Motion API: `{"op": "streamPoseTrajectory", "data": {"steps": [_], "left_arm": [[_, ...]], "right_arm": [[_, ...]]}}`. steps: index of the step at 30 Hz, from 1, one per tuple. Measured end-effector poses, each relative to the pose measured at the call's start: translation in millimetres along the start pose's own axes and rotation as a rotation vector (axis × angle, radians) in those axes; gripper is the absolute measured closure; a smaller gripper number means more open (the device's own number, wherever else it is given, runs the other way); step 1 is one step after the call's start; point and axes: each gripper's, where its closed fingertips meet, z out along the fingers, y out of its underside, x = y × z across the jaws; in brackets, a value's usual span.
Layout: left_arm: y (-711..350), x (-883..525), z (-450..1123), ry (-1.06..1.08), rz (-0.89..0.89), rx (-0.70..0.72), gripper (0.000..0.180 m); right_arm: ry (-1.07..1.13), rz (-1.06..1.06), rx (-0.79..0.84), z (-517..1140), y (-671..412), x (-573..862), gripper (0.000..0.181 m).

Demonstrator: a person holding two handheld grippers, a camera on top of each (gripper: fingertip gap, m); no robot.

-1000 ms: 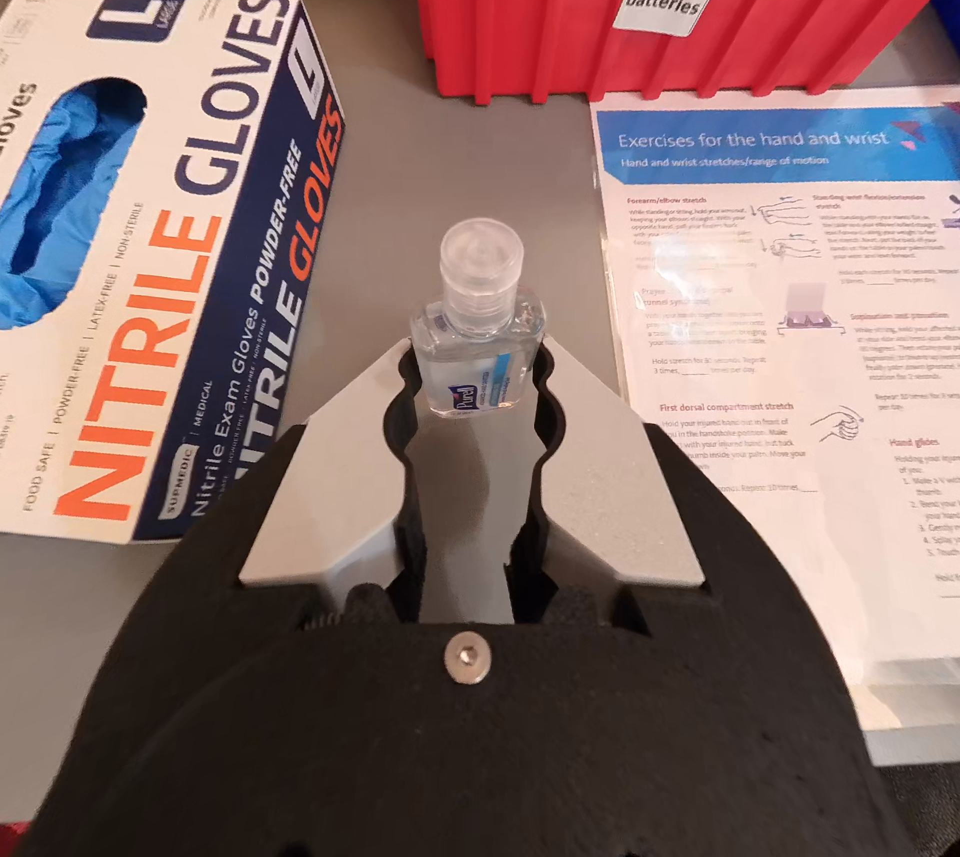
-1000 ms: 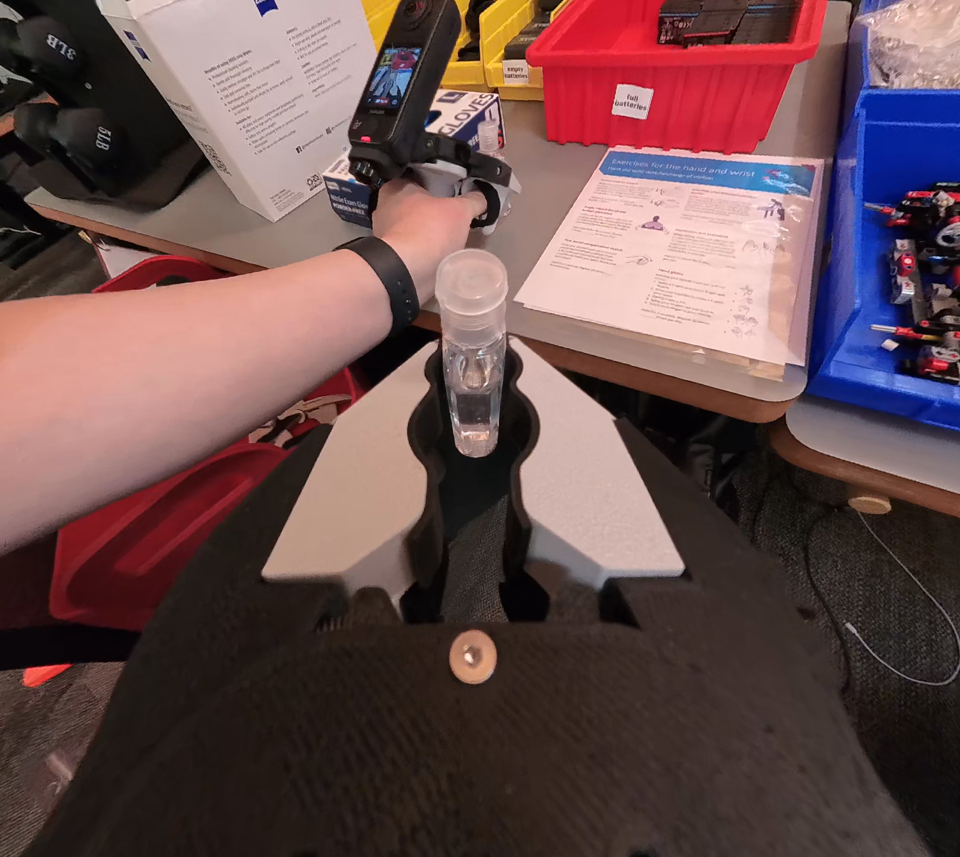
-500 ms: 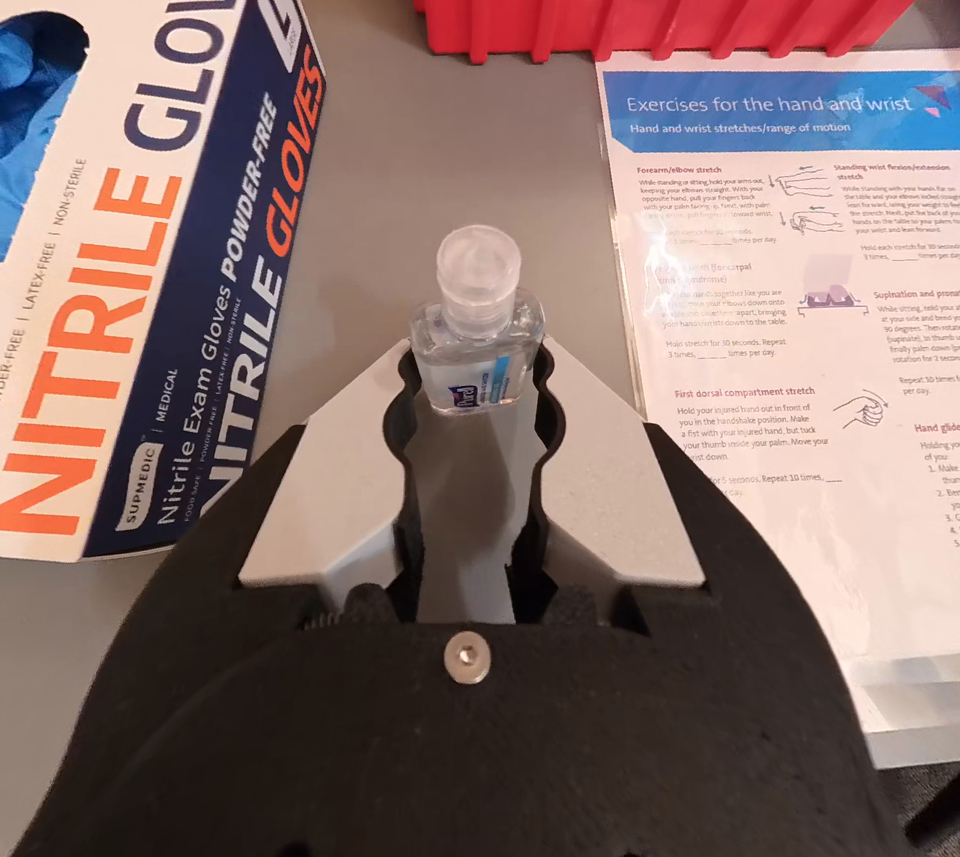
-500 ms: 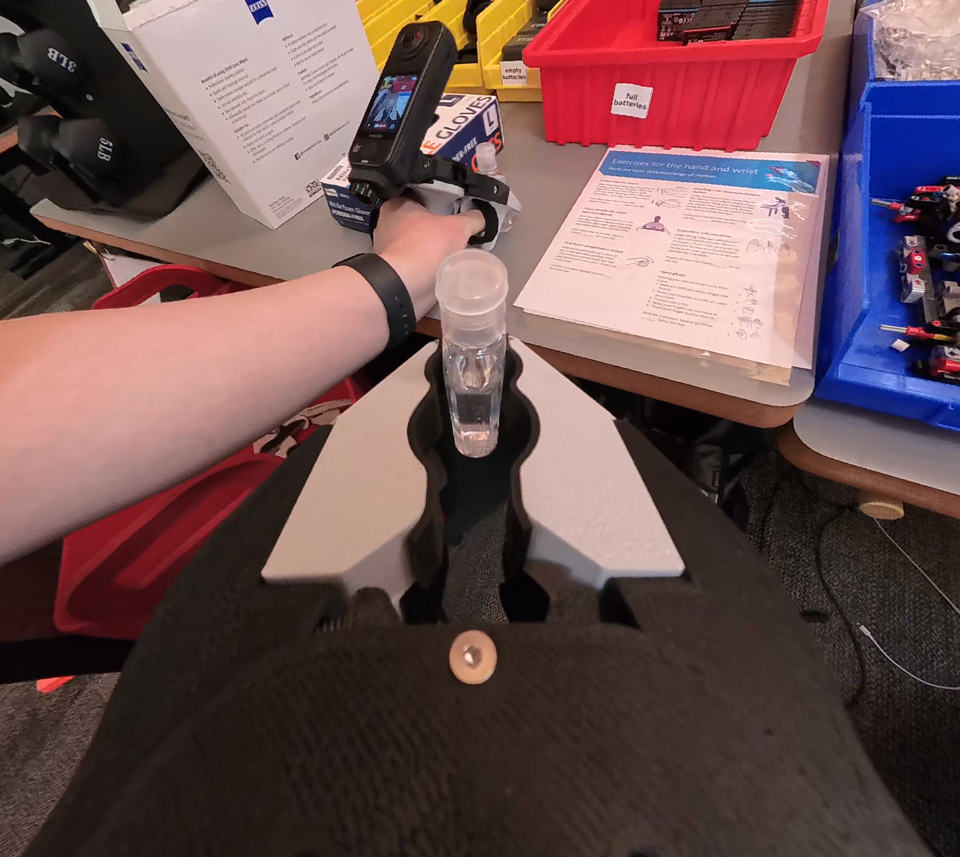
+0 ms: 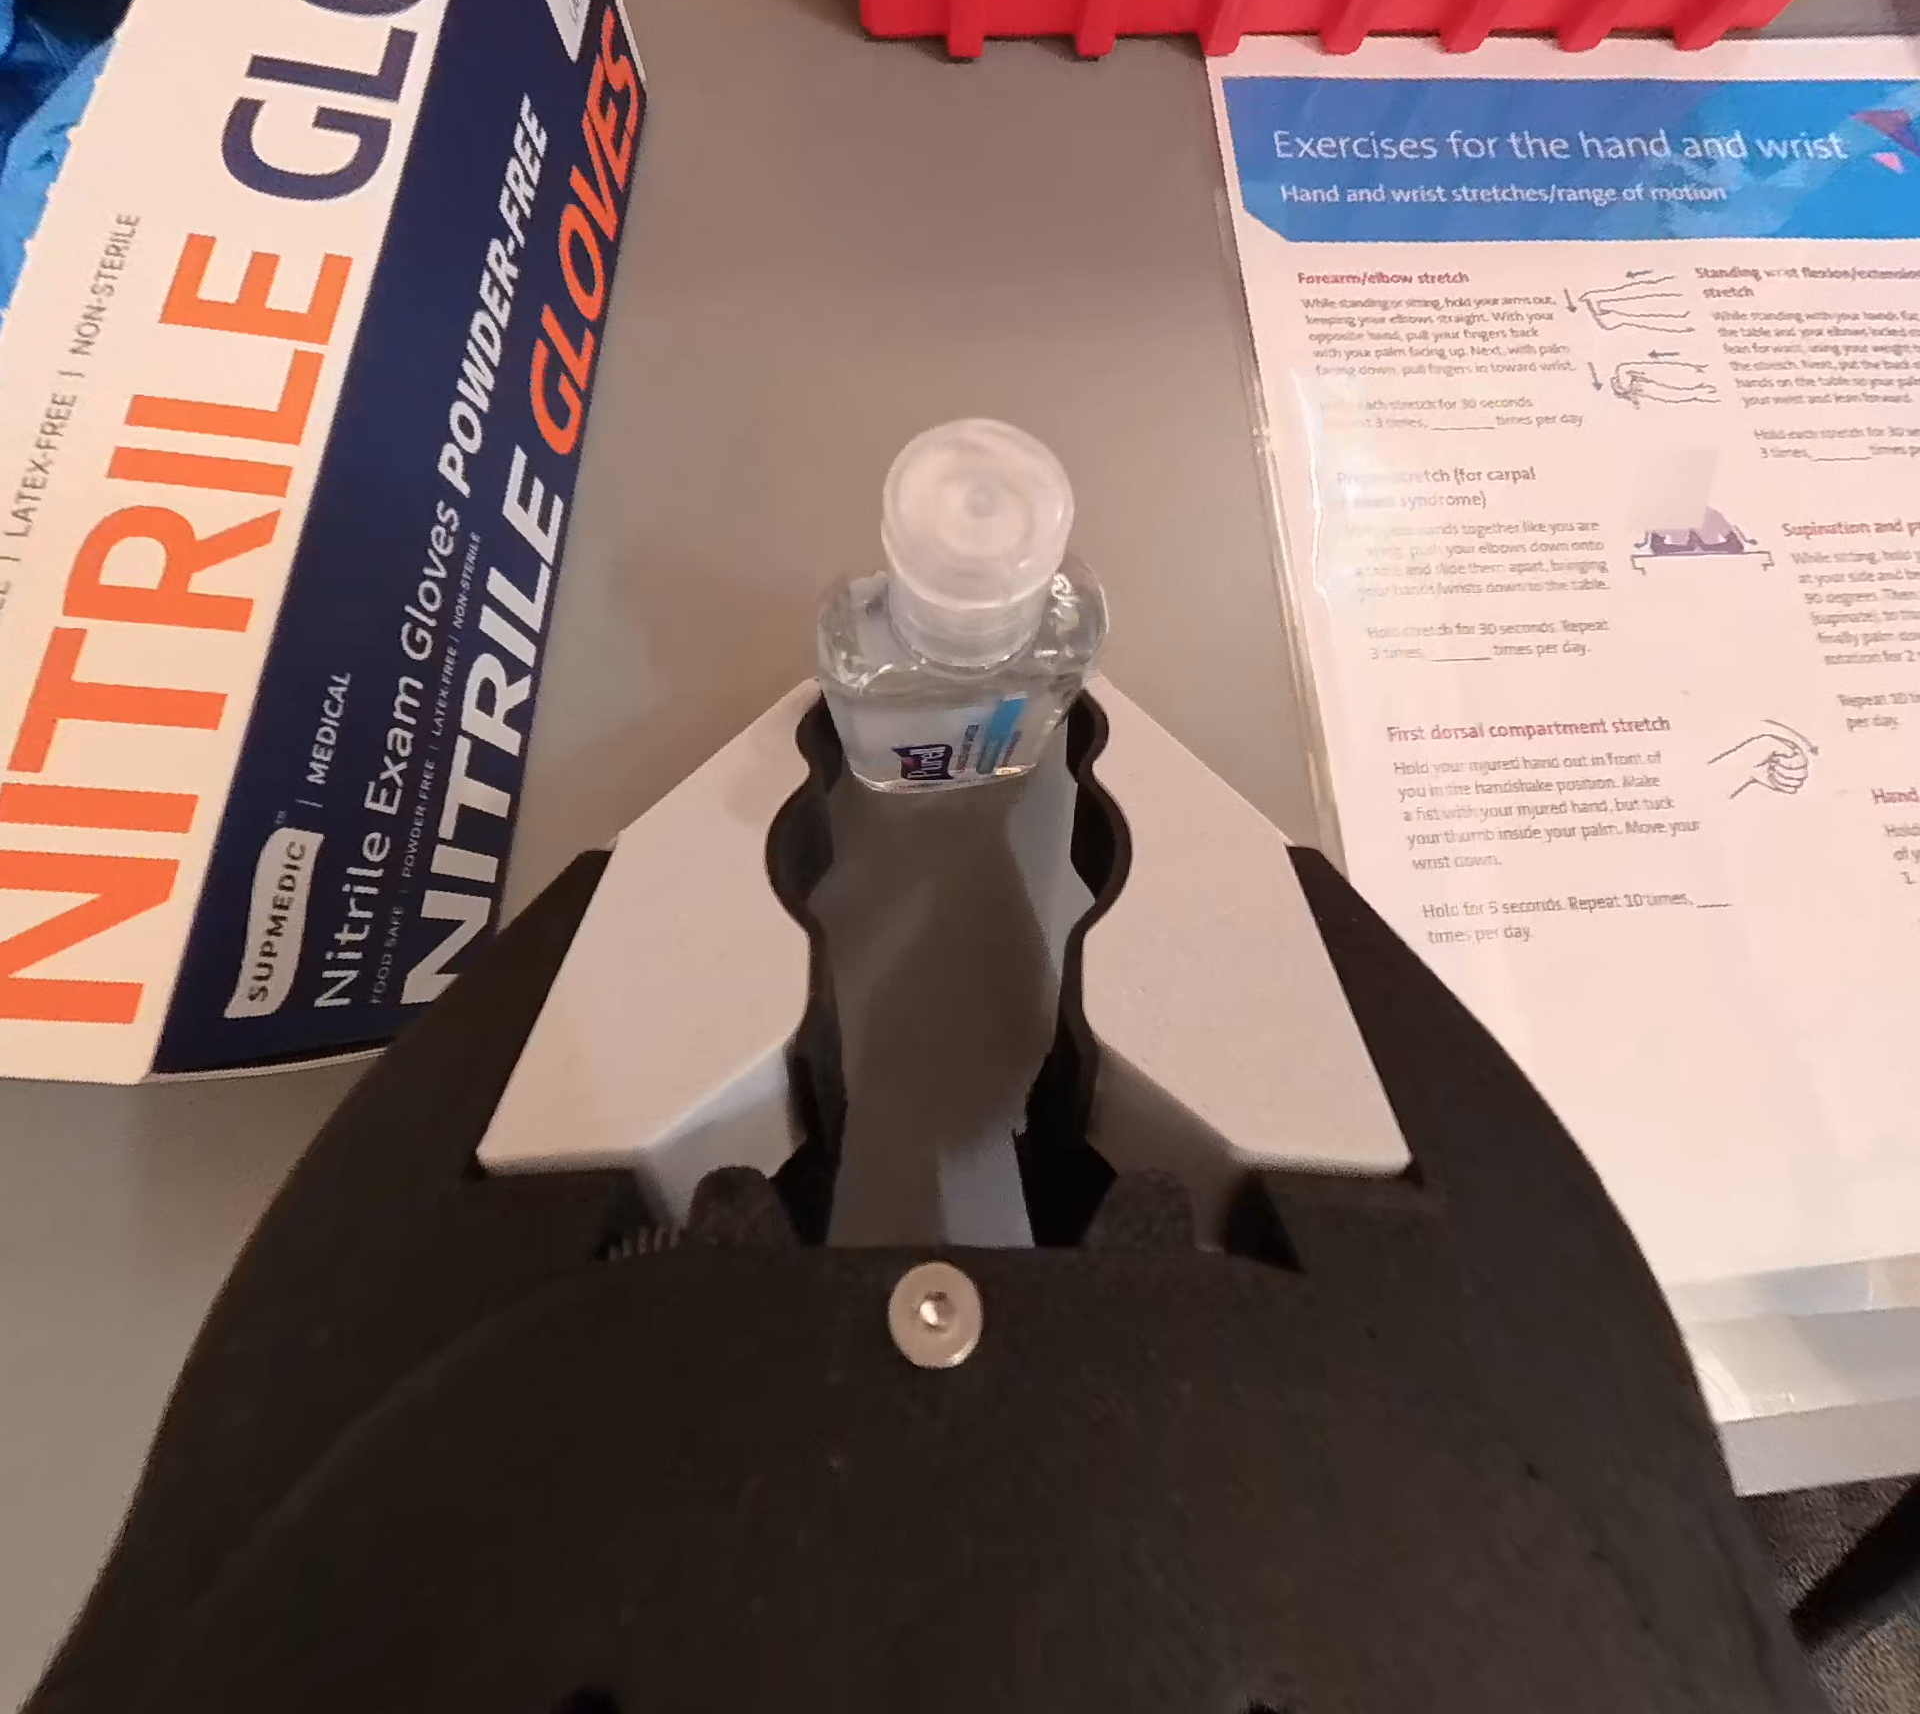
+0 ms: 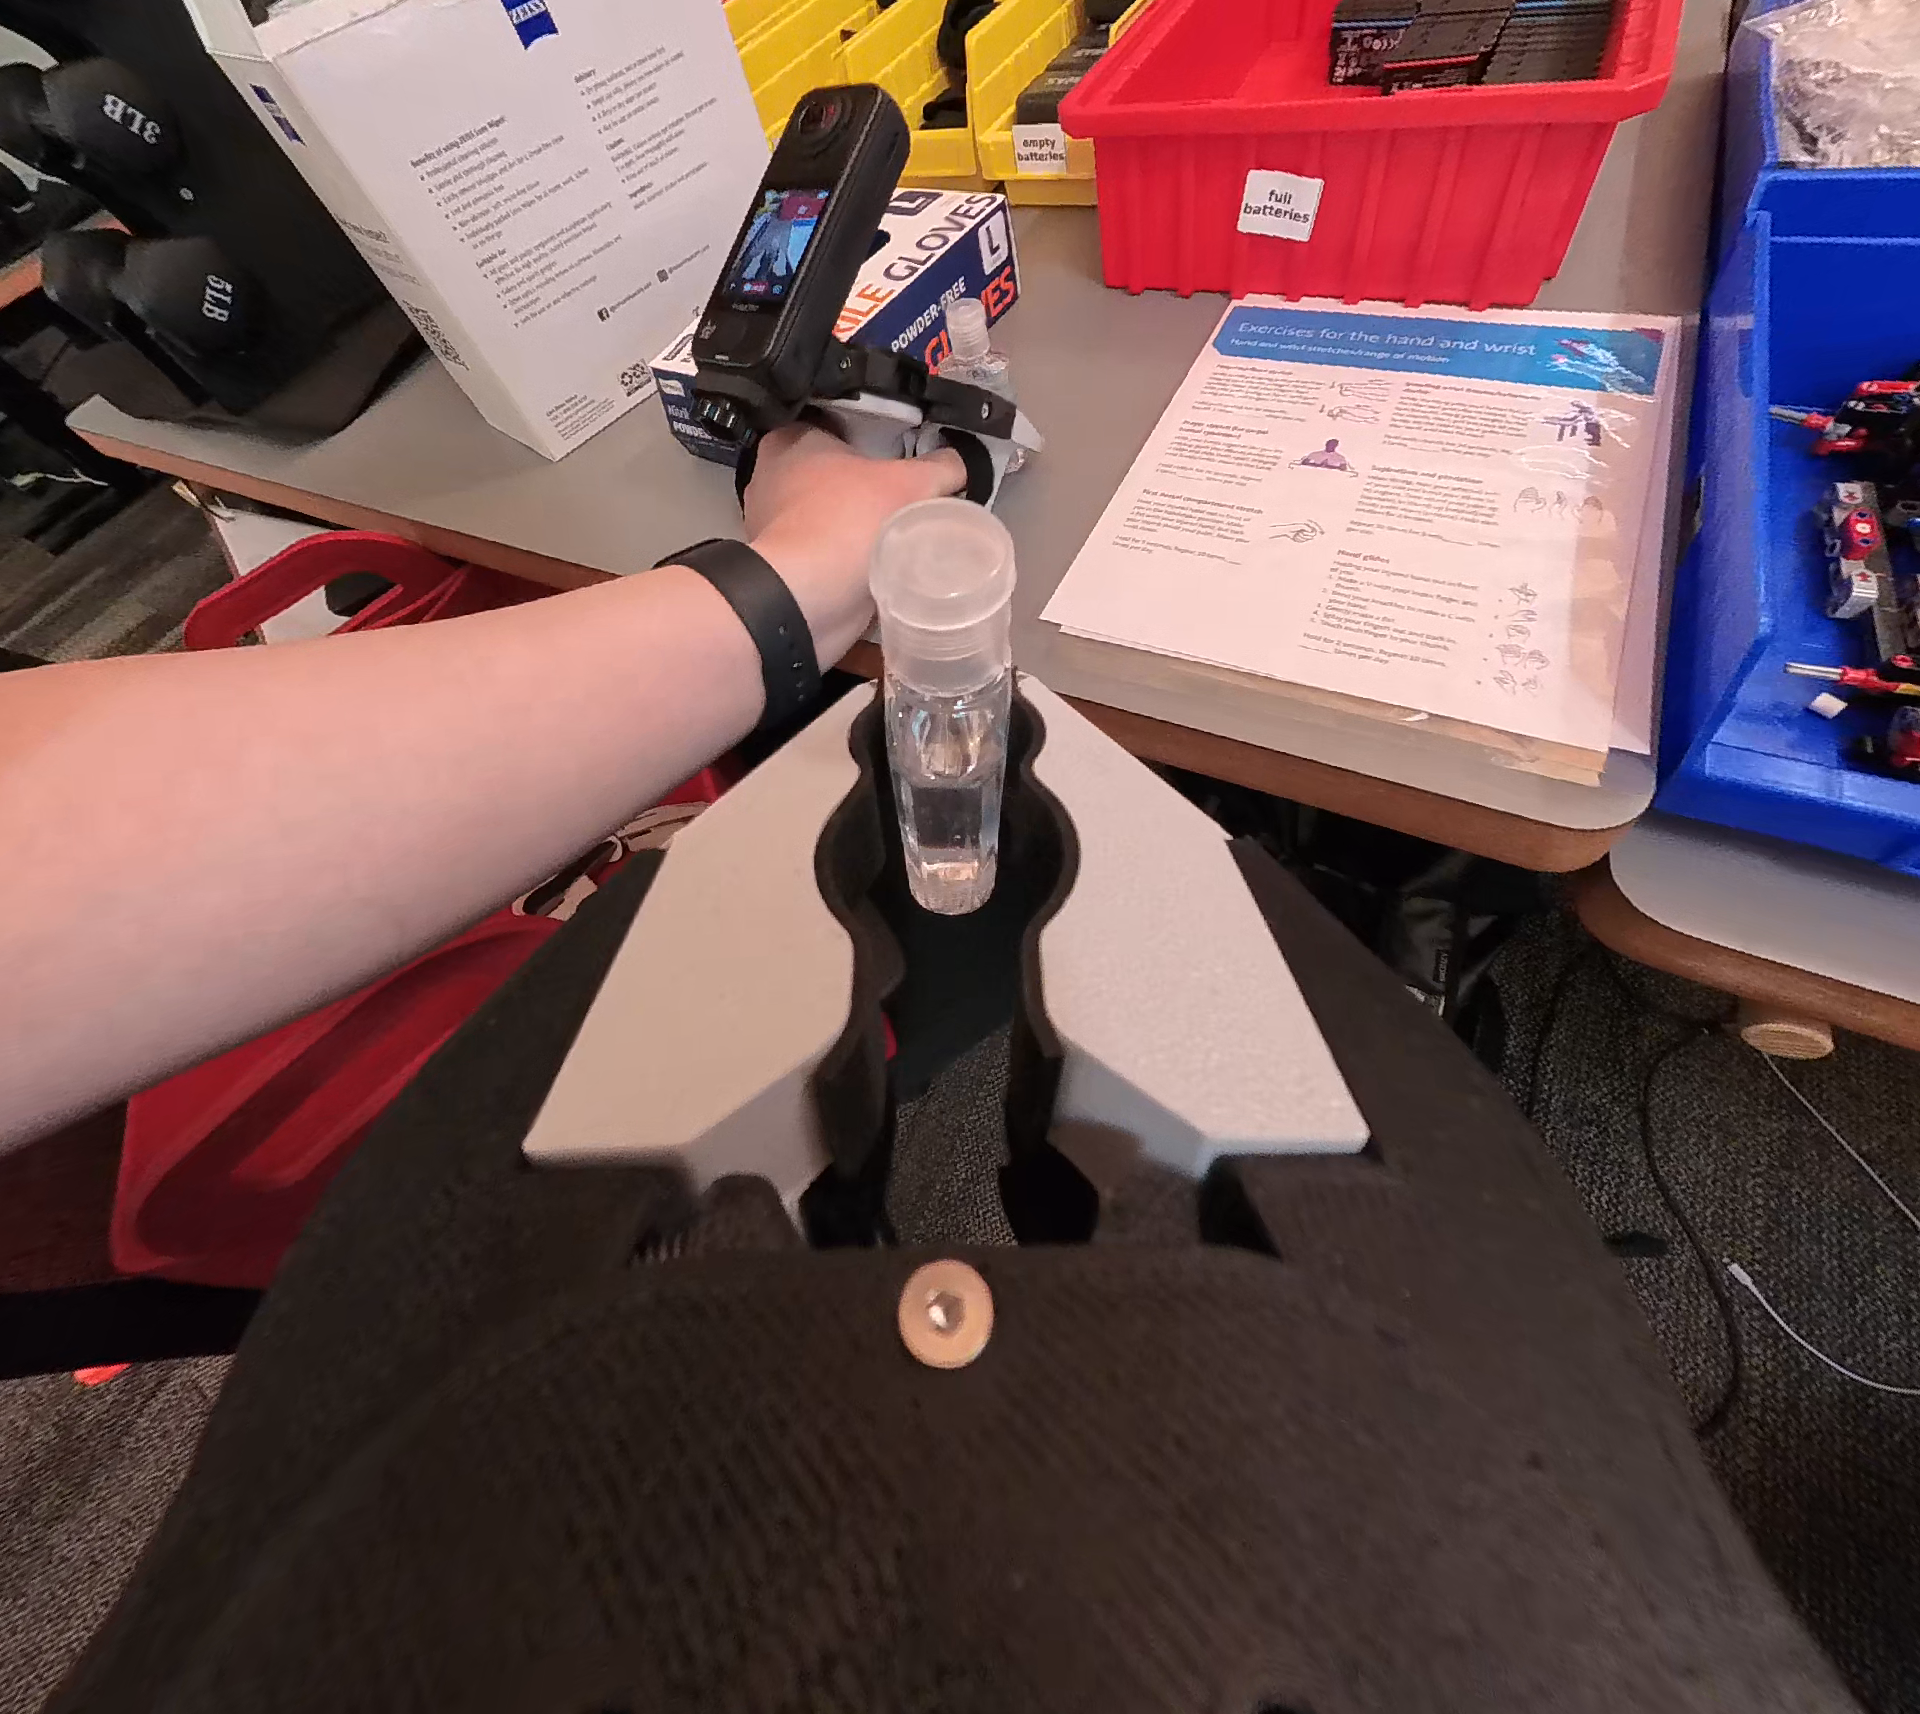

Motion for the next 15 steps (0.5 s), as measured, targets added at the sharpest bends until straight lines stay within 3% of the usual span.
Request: {"op": "streamPoseTrajectory", "data": {"steps": [3, 7, 9, 15], "left_arm": [[2.0, 0.6, -0.1, 0.023, -0.013, 0.003, 0.130], [1.7, 0.1, -5.9, 0.029, -0.004, 0.015, 0.108], [0.2, 4.5, -16.1, 0.065, 0.001, 0.038, 0.106], [-10.3, 3.7, -87.2, 0.097, -0.009, 0.203, 0.099]], "right_arm": [[0.001, 0.002, -0.004, 1.1, 1.6, 0.1, 0.161], [0.002, 0.004, -0.002, 6.7, 0.2, 3.5, 0.161], [0.009, 0.003, 0.010, 12.7, -5.5, 8.0, 0.161], [0.046, 0.050, 0.116, 42.5, -50.1, 40.9, 0.162]]}}
